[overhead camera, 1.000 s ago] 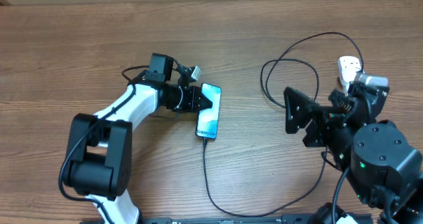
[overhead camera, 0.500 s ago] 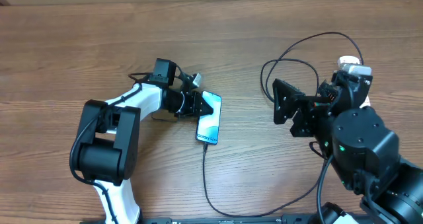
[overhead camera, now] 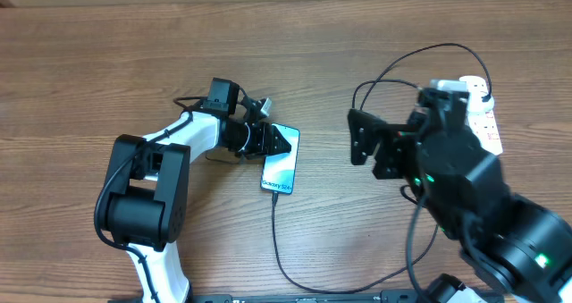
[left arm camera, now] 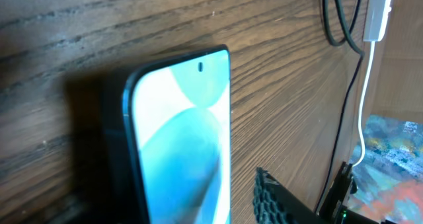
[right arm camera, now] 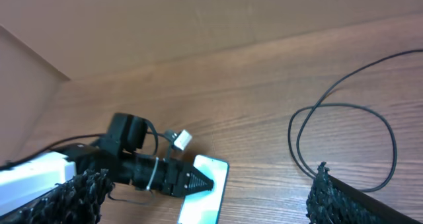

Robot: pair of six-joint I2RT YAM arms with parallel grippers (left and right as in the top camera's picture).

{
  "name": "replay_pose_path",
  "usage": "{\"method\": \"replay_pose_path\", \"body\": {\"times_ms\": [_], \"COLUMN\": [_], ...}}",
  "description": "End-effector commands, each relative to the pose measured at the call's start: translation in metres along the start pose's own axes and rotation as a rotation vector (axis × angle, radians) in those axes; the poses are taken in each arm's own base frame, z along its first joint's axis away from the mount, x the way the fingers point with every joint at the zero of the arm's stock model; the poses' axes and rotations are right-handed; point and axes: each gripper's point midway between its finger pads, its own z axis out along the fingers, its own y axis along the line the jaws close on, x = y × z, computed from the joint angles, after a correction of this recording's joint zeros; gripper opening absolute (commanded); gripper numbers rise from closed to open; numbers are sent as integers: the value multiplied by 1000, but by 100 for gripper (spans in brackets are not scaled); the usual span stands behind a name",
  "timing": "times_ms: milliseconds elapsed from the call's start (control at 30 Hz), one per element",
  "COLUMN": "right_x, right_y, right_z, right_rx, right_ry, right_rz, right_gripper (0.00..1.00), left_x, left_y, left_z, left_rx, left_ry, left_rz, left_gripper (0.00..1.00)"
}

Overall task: Plug charger to phone and switch on socket
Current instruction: 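Lay the phone flat on the table with the left gripper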

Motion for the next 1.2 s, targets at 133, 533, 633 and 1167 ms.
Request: {"method": "replay_pose_path", "body": {"times_ms": [133, 533, 633, 1167], "right_x": [16, 25, 30, 41], "right_y": [6, 24, 24, 1], "right_z": [30, 17, 8, -31], "right_rx": [34, -97, -125, -119], "right_ry": [76, 138, 163, 185], "right_rz": [-25, -11, -11, -17], "right_gripper": [100, 100, 100, 100], "left_x": [-2, 2, 2, 8], "left_y": [21, 25, 27, -5], "left_z": [2, 2, 2, 30], "left_rx": [-104, -127, -136, -117], "left_ry": [-10, 1, 1, 16], "left_rz": [7, -7, -22, -51], "left_gripper": [61, 100, 100, 100]}}
